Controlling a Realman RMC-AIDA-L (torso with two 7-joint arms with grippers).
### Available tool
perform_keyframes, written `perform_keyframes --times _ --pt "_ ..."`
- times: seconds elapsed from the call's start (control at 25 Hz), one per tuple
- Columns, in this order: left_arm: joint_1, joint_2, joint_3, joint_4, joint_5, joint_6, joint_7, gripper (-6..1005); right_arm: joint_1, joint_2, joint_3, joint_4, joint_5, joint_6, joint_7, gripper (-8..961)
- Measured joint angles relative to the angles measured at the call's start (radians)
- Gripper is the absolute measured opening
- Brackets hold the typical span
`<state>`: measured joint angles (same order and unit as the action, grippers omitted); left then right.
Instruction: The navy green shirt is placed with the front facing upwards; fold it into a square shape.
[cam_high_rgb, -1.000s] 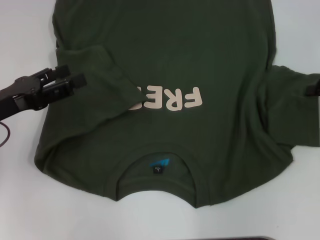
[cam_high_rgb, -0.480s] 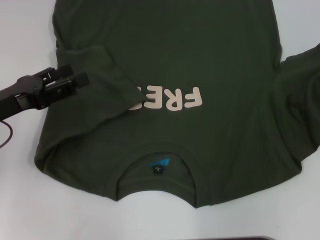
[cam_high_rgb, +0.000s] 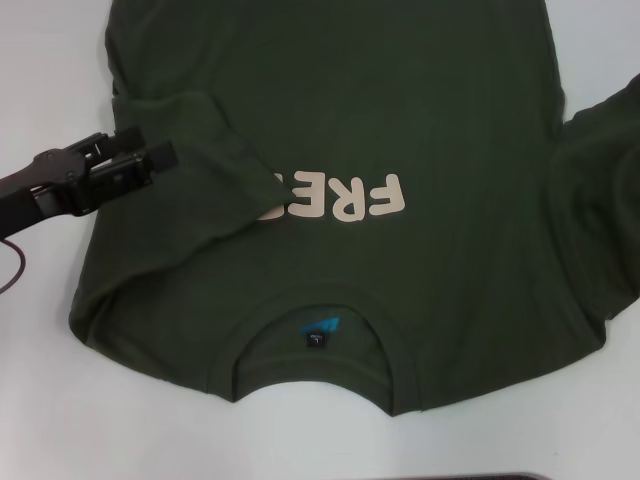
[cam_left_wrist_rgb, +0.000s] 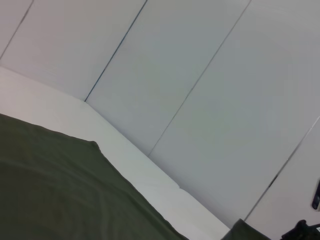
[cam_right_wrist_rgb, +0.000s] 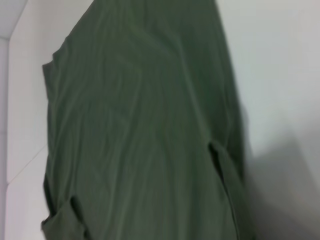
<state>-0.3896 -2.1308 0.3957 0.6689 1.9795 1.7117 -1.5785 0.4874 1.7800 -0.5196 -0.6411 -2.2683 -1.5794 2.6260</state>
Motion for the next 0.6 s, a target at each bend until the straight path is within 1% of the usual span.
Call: perform_keyframes --times 0.08,0.2,0.36,0.52,0.6 --pt "0.0 -0.001 0.0 0.0 0.0 -0.004 0.0 860 0.003 0.001 0.0 -0.001 0.0 -0.01 -0.001 16" --pt "-0.001 -0.001 0.0 0.0 -0.001 -0.004 0.0 859 0.0 -0.004 0.002 -0.005 0.0 -0.012 0.005 16" --pt "-0.001 -0.001 0.0 0.0 -0.001 -0.005 0.0 857 -0.009 -0.007 0.028 -0.005 0.001 -0.012 0.006 16" --pt "-0.001 -0.001 0.0 0.0 -0.001 -0.004 0.0 856 -0.005 0.002 0.068 -0.002 0.018 -0.056 -0.002 15" --pt "-0.001 -0.002 0.0 0.0 -0.001 -0.005 0.0 855 0.002 0.013 0.073 0.0 0.033 -0.071 -0.003 15"
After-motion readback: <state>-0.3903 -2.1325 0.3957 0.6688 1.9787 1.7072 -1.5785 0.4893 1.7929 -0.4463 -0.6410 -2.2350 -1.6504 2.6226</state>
